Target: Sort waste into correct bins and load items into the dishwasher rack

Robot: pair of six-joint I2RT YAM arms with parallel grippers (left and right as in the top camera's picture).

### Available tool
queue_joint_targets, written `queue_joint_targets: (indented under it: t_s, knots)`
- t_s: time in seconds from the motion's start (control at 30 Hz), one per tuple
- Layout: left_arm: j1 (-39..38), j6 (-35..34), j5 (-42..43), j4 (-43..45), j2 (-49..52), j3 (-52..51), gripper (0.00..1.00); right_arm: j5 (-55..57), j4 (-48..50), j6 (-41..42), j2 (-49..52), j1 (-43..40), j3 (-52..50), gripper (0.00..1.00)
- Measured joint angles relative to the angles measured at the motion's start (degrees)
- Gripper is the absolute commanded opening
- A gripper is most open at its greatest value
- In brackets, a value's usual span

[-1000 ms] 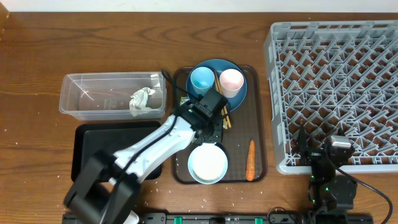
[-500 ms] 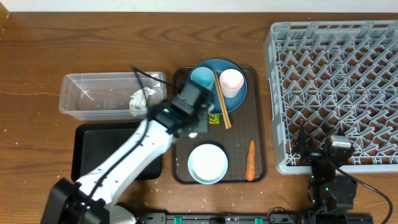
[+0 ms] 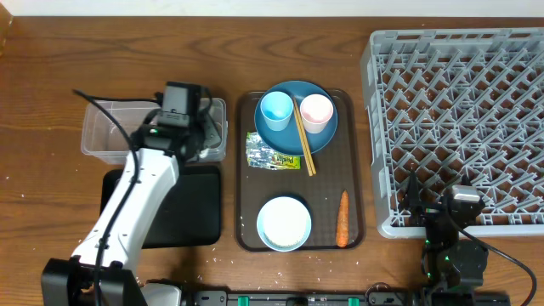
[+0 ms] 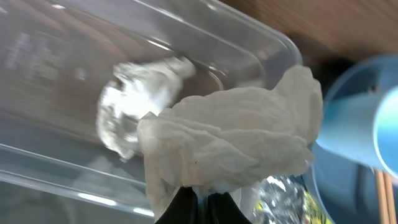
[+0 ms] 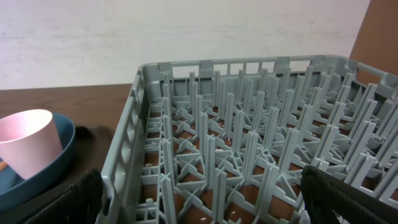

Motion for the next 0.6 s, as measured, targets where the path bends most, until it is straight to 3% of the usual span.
queue_joint_targets:
  t_s: [0.4,0.5,0.6]
  knots:
    - [3.3,0.2,-0.1,4.4,2.8,0.0,0.08,0.0,0.0,0.0,0.0,0.0,0.0,0.99]
    - [3.3,0.7,-0.1,4.4,4.7,0.0,0.33,0.0,0.0,0.0,0.0,0.0,0.0,0.99]
    - [3.3,0.6,-0.2,4.5,5.4,0.0,0.43,0.0,0.0,0.0,0.0,0.0,0.0,0.99]
